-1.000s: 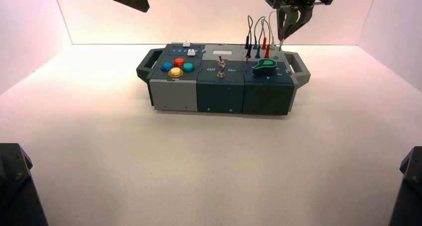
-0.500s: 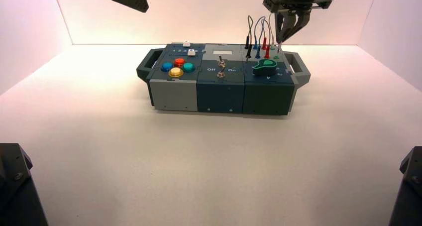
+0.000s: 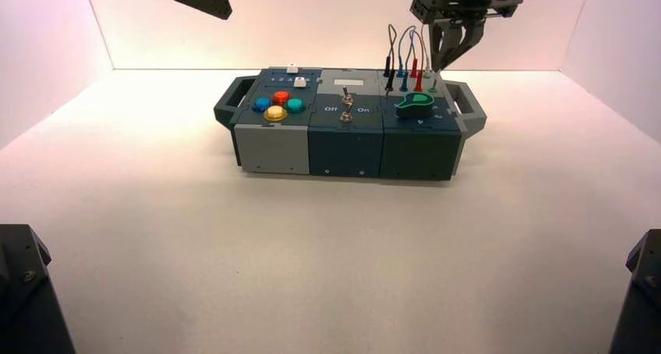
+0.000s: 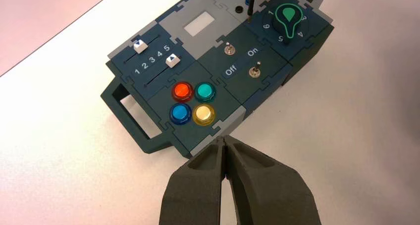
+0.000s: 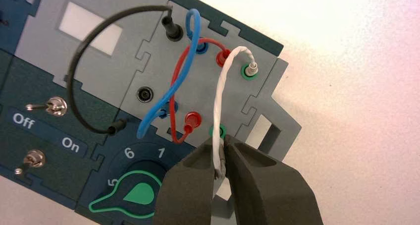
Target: Insert the white wire.
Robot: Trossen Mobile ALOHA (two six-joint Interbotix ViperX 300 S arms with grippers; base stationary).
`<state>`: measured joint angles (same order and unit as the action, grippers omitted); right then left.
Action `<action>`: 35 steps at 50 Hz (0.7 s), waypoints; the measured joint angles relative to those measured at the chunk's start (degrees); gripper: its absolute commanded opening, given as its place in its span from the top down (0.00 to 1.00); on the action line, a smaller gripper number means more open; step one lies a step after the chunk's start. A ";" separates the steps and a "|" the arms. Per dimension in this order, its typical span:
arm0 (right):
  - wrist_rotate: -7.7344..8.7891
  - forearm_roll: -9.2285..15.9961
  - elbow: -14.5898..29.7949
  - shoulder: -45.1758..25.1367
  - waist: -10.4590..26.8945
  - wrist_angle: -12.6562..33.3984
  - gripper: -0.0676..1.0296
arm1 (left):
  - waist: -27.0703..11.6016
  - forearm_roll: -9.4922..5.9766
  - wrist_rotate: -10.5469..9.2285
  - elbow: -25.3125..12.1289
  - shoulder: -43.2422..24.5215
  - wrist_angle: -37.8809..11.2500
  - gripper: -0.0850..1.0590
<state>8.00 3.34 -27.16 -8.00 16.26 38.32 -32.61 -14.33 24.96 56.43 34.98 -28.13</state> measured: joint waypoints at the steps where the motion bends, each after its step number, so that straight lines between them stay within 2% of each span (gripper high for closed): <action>1: 0.00 0.09 0.00 0.00 0.00 0.00 0.96 | 0.00 0.00 0.00 0.00 0.00 0.00 0.95; 35: 0.09 -0.18 0.18 -0.79 0.09 -1.32 0.96 | 0.09 0.18 0.00 0.18 0.88 0.00 0.95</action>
<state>8.09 3.16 -26.98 -8.79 16.35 37.00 -32.52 -14.15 24.96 56.60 35.86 -28.13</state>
